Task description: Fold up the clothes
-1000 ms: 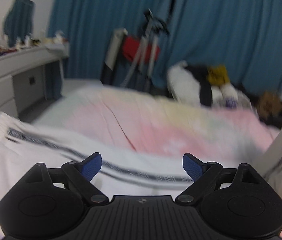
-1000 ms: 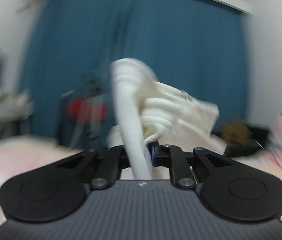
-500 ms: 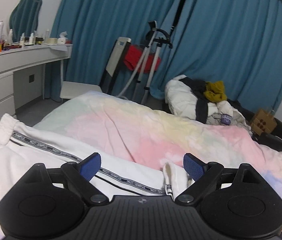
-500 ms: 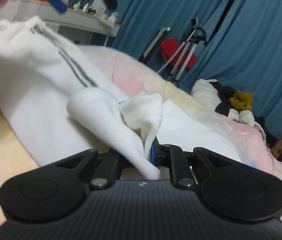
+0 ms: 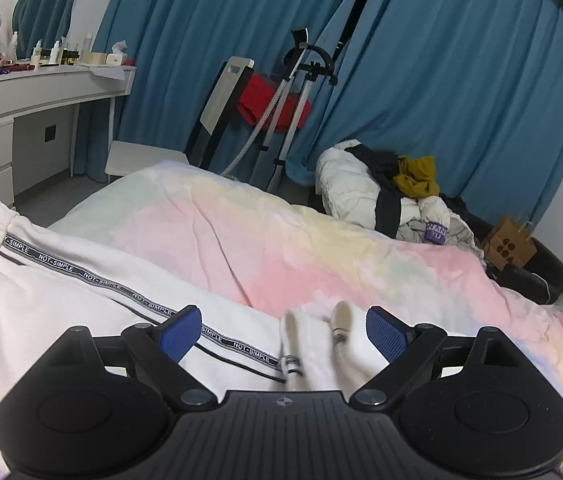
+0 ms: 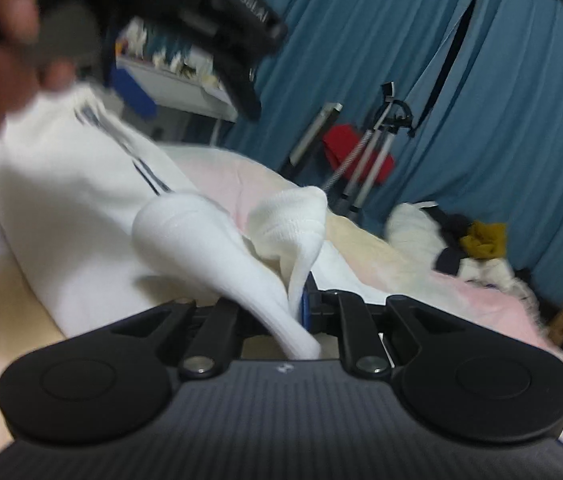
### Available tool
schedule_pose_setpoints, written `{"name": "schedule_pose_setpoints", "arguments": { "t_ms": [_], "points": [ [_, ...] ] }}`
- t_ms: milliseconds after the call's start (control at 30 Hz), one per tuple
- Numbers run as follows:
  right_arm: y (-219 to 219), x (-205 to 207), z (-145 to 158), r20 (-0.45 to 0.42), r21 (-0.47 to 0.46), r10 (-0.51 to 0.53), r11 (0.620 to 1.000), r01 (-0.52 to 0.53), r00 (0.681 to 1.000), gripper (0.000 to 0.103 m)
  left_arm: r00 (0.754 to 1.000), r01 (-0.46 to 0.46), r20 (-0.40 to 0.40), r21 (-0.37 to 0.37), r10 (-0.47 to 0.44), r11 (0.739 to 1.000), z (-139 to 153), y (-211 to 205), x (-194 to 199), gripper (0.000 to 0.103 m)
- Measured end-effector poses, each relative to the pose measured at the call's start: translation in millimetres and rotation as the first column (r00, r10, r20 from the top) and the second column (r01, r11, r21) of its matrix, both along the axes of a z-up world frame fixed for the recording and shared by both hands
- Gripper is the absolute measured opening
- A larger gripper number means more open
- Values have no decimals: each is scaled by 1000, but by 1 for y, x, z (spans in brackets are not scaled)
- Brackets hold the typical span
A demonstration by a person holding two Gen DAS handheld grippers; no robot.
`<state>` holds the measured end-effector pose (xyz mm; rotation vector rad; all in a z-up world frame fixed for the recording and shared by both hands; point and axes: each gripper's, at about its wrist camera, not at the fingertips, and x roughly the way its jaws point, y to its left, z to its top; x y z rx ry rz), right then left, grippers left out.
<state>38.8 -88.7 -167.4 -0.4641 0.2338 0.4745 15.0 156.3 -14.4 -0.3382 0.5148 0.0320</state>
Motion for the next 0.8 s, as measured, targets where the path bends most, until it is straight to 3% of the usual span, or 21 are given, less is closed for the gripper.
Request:
{"name": "schedule_pose_setpoints", "arguments": {
  "t_ms": [167,467,567,633,700,800],
  "points": [
    [-1,18,-21,-164,30,25,999,-20,986,14,1000,10,-22,15,-10,1000,-7,-8,5,91],
    [-24,28,4,-282,203,51,979,7,958,21,999,1,-54,69,2,998,-16,-16,6,91],
    [-30,29,10,-328,266,77,964,14,941,34,998,-10,-59,80,14,997,-17,-16,5,91],
    [-33,25,14,-343,302,117,953,-8,932,57,998,-23,-57,68,26,997,-16,-13,4,91],
    [-35,19,17,-332,329,164,943,-49,929,70,998,-35,-54,56,38,998,-15,-10,3,91],
    [-36,15,22,-285,354,194,931,-85,939,71,998,-48,-45,52,50,997,-13,-7,0,91]
  ]
}}
